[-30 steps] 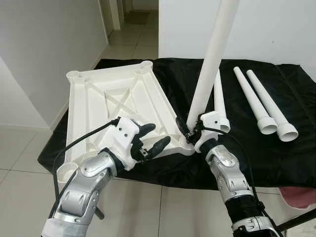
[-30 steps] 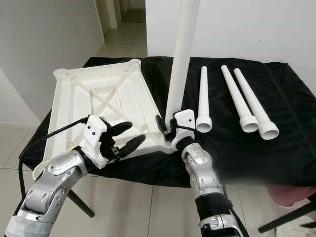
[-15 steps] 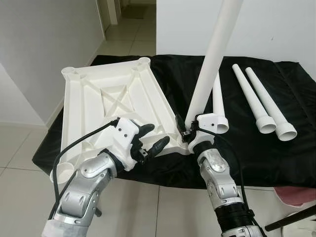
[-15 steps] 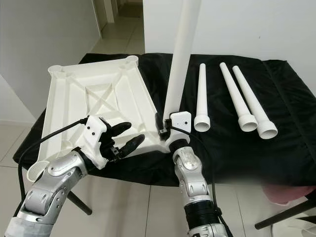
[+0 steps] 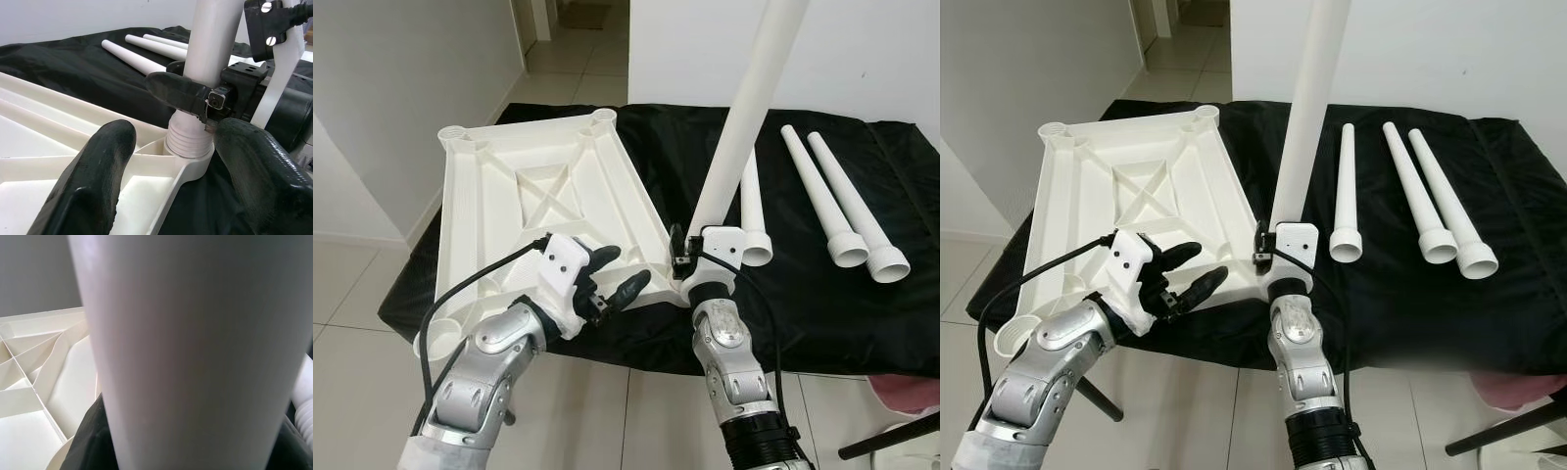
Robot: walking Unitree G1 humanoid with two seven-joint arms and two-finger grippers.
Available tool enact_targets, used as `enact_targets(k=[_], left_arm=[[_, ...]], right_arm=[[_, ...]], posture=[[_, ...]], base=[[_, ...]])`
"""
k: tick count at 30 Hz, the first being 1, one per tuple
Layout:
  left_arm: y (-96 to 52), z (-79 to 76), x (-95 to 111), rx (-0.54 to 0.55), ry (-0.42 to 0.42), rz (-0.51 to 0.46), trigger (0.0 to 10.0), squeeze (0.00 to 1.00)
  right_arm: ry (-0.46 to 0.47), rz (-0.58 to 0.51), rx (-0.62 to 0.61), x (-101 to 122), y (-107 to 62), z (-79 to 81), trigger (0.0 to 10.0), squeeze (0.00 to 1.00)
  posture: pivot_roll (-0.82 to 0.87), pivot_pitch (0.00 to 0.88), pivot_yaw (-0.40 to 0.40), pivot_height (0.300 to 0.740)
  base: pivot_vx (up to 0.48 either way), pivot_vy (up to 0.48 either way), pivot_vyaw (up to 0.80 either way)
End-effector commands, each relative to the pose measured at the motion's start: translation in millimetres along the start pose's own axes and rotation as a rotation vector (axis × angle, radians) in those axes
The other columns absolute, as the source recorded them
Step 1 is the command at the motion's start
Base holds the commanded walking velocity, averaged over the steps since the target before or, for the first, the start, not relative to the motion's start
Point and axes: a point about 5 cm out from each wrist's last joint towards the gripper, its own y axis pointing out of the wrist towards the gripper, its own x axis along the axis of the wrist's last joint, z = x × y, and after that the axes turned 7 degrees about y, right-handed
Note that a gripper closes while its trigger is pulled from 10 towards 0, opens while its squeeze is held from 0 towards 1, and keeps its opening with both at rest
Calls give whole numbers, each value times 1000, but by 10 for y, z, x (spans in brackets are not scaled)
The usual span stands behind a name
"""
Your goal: Building children table
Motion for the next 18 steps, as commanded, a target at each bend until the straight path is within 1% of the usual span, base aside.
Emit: enact_targets(k=[1,4,6,8,9,10,11,13,15,16,17,18], left_arm=[[-16,12,-20,63,4,18,10000,0],[-14,11,-21,61,3,18,10000,0],[-2,9,-16,53,5,16,10000,0],[2,9,-14,52,5,16,10000,0],[5,7,-13,51,5,16,10000,0],[5,7,-13,51,5,16,10000,0],[3,3,-12,49,4,15,10000,0],[-1,-6,-10,45,4,16,10000,0],[-1,-8,-10,44,5,17,10000,0],[0,-5,-9,46,6,17,10000,0],[0,-5,-9,46,6,17,10000,0],[1,-2,-7,47,7,17,10000,0]], right_arm=[[62,83,-59,-186,-105,-77,10000,1000],[66,71,-47,-169,-101,-79,10000,1000],[44,33,-11,-101,-79,-85,10000,1000],[35,23,-1,-82,-71,-89,10000,1000],[42,28,42,-68,-59,-102,10000,627],[42,28,42,-68,-59,-102,10000,627],[42,28,91,-52,-50,-117,10000,0],[37,29,170,-27,-39,-145,10000,0],[31,29,187,-22,-37,-155,10000,0],[26,43,243,-30,-31,-171,10000,0],[26,43,243,-30,-31,-171,10000,0],[24,52,283,-37,-27,-182,10000,0]], posture=[[-31,43,67,740],[-31,43,67,740],[-34,48,73,740],[-34,48,73,740],[-32,46,73,740],[-32,46,73,740],[-34,45,74,740],[-35,51,76,740],[-35,51,76,740],[-34,53,78,740],[-34,53,78,740],[-34,53,78,740]], base=[[0,0,0],[0,0,0],[0,0,0],[0,0,0],[0,0,0],[0,0,0],[0,0,0],[0,0,0],[0,0,0],[0,0,0],[0,0,0],[0,0,0]])
